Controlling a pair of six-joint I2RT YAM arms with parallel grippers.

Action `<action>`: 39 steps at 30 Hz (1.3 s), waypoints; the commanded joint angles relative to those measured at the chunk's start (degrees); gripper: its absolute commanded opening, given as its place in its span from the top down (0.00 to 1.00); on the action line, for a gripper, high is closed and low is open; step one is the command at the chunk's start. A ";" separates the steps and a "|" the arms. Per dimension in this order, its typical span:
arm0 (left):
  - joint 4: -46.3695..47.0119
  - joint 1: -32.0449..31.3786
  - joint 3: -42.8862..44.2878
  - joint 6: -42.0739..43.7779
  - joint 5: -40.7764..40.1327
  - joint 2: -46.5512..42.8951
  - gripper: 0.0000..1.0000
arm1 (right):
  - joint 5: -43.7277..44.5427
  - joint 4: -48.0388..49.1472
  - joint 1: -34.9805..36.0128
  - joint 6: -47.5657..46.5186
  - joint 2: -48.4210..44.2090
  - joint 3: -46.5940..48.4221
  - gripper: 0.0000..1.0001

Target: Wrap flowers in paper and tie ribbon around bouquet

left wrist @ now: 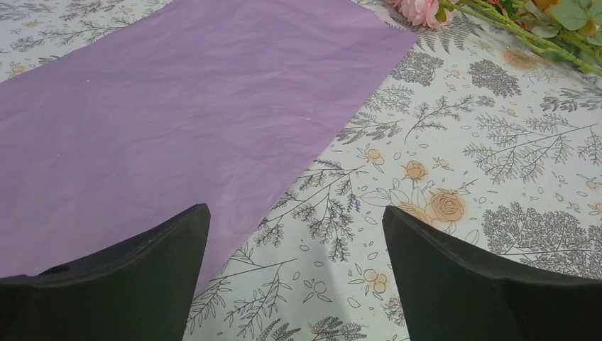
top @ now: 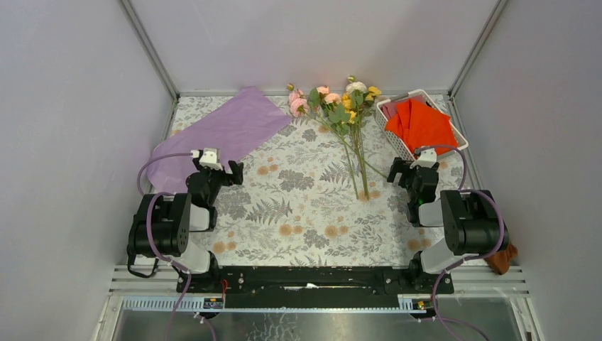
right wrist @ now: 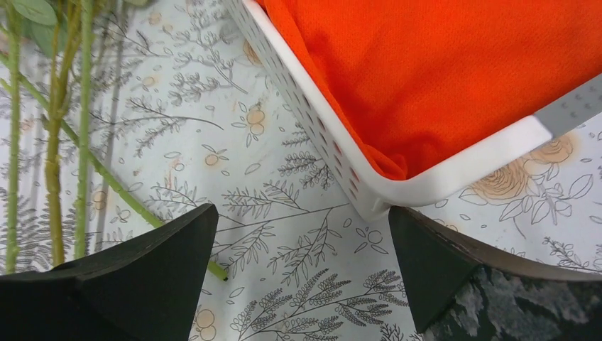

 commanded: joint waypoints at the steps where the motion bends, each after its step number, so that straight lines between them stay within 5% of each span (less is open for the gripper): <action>1: 0.98 -0.22 0.46 -0.29 -2.51 -0.85 0.01 | 3.10 0.07 0.54 1.11 -8.25 -0.42 0.00; 4: 0.07 -0.77 0.88 0.57 -2.48 -0.83 0.01 | 6.04 -11.46 0.54 3.37 -17.71 2.74 0.00; 8: -8.08 -1.30 5.11 3.21 3.69 -4.34 0.01 | -1.23 -31.50 0.56 5.90 -25.21 13.01 0.00; 12: -52.04 -0.48 29.83 10.71 1.86 -10.27 0.02 | -14.26 -46.84 0.55 7.49 -25.56 25.12 0.04; 14: -81.05 1.02 45.04 16.31 0.52 -7.93 0.09 | -19.72 -51.03 0.54 9.61 -24.36 29.86 0.10; 17: -100.89 11.86 55.52 21.28 7.62 -4.60 0.12 | -21.51 -55.95 3.46 10.72 -22.28 33.49 0.14; 24: -104.42 28.97 50.85 26.59 6.18 2.70 0.11 | -14.07 -62.57 18.71 7.36 -14.79 39.65 0.15; 32: -93.93 34.16 47.51 22.17 0.05 9.10 0.06 | -13.11 -65.31 29.16 6.84 -5.95 44.17 0.17; 39: -89.08 34.90 49.27 19.66 -2.42 12.06 0.06 | -12.35 -64.70 31.54 7.47 -3.34 44.70 0.17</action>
